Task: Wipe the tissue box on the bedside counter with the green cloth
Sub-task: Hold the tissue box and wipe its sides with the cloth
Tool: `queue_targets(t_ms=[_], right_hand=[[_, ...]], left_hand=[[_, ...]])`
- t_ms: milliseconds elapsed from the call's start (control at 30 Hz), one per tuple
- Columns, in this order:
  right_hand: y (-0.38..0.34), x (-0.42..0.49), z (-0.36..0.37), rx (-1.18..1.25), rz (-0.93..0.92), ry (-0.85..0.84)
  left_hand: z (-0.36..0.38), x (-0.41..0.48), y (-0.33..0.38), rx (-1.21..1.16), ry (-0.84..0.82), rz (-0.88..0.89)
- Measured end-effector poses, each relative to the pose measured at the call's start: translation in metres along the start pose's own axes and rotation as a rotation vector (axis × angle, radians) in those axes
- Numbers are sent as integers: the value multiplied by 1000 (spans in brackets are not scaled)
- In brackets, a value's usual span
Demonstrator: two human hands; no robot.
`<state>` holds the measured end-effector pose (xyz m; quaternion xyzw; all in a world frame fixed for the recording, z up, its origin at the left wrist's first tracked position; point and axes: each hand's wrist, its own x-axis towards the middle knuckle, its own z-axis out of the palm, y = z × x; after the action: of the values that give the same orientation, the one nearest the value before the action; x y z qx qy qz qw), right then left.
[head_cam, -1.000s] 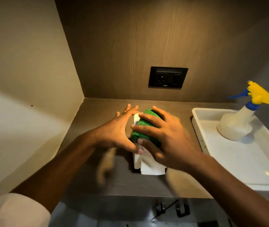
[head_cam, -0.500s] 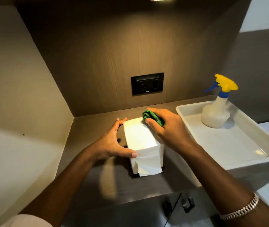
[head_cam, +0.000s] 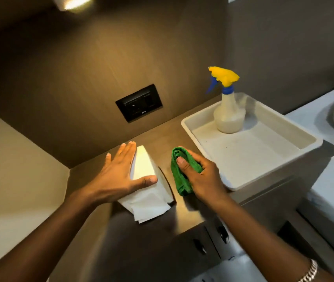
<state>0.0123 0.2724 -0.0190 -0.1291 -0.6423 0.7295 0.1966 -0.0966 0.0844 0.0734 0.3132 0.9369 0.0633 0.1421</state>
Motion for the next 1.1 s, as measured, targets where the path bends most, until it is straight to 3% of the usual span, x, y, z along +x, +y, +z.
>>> queue_targets(t_ms=[167, 333, 533, 667, 833, 933, 1100], right_hand=[[20, -7, 7, 139, 23, 28], [31, -16, 19, 275, 60, -4], [26, -45, 29, 35, -154, -49], [16, -20, 43, 68, -232, -80], [22, 30, 49, -120, -128, -115], [29, -1, 47, -107, -79, -67], [14, -2, 48, 18, -239, -52]], left_hand=[[11, -8, 14, 35, 168, 4], [12, -9, 18, 29, 182, 6], [9, -9, 18, 60, 148, 43], [11, -7, 19, 65, 177, 72], [13, -3, 18, 70, 196, 74], [15, -2, 16, 45, 202, 88], [16, -1, 14, 64, 210, 97]])
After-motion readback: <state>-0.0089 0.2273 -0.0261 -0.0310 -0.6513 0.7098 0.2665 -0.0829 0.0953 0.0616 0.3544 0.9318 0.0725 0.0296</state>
